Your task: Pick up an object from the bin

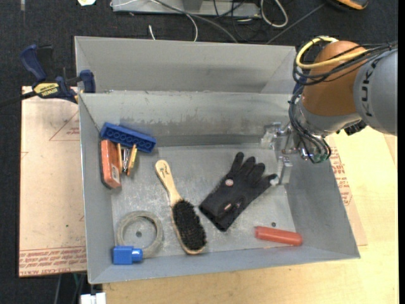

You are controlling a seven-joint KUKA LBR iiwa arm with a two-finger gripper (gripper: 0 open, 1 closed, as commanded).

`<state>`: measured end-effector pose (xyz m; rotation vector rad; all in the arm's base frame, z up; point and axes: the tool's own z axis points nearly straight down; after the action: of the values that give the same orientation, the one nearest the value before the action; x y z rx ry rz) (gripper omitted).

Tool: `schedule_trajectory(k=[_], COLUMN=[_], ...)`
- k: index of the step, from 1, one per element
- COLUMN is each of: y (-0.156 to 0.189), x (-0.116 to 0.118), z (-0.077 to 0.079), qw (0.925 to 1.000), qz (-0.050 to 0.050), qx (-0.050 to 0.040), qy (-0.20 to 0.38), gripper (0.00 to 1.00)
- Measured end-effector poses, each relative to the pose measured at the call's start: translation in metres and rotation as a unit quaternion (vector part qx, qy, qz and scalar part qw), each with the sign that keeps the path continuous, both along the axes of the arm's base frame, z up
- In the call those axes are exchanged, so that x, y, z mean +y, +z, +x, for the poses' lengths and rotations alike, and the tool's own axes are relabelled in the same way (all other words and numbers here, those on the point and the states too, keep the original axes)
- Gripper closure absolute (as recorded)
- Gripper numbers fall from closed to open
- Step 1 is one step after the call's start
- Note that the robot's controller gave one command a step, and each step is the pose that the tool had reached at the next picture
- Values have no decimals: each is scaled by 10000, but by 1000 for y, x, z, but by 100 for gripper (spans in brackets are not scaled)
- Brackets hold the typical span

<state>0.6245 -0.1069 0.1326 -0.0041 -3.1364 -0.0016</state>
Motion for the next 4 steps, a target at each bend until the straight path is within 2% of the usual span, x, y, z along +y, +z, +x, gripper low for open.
schedule_trajectory(k=[1,2,3,4], y=[5,-15,-44,-48], x=[0,12,22,36], z=[2,-3,-5,3], qw=[10000,9998,9998,9995], qz=[-5,-15,2,0], qx=[-39,-81,-45,-61], qy=[8,-196,189,-303], gripper=[0,0,0,0])
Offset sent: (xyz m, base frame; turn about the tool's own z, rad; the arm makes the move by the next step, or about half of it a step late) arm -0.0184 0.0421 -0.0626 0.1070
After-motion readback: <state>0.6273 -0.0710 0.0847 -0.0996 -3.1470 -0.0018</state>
